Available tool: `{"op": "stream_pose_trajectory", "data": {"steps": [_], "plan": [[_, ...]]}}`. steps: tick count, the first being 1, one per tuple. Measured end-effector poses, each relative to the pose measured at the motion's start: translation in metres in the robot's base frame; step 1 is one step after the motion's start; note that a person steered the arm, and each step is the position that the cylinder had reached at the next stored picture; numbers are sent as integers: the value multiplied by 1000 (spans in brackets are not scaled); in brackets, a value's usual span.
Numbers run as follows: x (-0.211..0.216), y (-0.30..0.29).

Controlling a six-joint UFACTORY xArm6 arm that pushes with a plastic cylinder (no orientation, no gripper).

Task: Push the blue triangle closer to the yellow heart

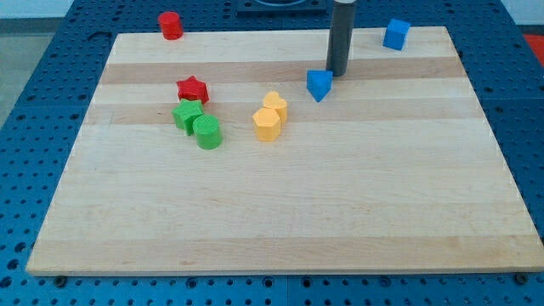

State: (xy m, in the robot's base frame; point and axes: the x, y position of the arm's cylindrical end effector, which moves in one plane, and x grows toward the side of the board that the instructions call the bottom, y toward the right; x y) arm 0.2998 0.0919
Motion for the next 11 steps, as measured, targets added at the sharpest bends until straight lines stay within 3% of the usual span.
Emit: {"op": "stream_pose_trajectory", "data": {"steps": [2,4,6,11], "plan": [[8,-18],[13,1],[42,-25],[32,-57]]}}
